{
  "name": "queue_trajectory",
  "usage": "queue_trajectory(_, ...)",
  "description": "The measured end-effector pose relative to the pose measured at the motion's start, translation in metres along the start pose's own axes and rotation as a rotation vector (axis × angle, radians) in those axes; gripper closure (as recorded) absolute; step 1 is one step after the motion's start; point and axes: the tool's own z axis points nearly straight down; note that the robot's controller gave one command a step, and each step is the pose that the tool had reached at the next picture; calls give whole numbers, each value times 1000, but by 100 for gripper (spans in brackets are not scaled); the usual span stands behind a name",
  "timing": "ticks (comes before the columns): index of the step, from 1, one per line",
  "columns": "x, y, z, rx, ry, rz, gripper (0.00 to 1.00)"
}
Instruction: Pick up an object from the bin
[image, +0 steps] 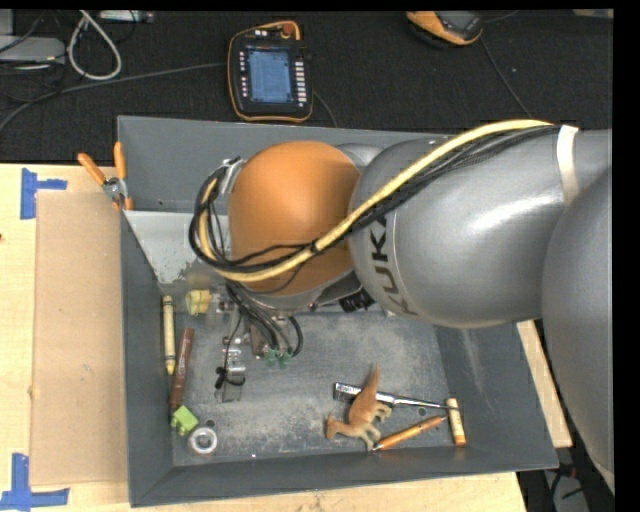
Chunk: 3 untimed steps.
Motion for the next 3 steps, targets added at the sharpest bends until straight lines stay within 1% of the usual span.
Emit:
queue_trajectory(1,-2,-2,-5,-1,-8,6,0)
queue_trajectory(2,-48,7,80,-2,-10,-277,0)
queue_trajectory(3,-65,1,72,-1,-10,-426,0)
